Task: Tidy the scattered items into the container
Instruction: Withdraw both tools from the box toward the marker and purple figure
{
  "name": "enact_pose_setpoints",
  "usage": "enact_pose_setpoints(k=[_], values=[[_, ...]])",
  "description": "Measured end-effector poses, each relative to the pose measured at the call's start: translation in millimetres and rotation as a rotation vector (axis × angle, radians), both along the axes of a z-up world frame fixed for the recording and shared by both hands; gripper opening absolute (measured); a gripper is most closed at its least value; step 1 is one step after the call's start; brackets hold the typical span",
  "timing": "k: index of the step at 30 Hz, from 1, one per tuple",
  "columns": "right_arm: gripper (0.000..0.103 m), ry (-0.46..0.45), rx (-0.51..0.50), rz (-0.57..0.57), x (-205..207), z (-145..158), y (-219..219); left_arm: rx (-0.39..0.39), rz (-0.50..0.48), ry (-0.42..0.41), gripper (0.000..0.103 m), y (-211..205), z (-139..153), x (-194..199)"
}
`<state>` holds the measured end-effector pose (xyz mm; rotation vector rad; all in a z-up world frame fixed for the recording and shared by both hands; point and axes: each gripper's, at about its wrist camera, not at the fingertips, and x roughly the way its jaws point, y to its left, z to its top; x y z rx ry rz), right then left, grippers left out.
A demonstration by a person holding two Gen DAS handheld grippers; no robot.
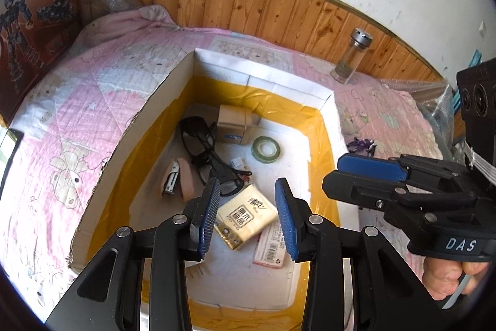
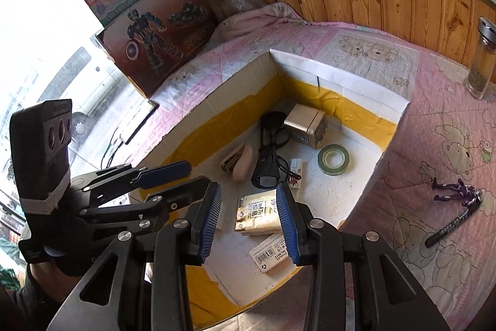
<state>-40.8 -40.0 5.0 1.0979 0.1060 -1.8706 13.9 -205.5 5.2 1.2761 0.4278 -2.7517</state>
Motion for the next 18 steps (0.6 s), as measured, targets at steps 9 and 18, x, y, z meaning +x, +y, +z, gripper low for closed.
enact_pose_setpoints(k=[9,18], values=[[0.039,0.064,-0.122,-0.059,13,8,53,-0.074,-0.087,0.044,0.039,50,17,-10],[0.039,0.002,-0.149,-0.150,-10,-2,100,-0.089,-0.133,0.052,0.039,84,20,-20]])
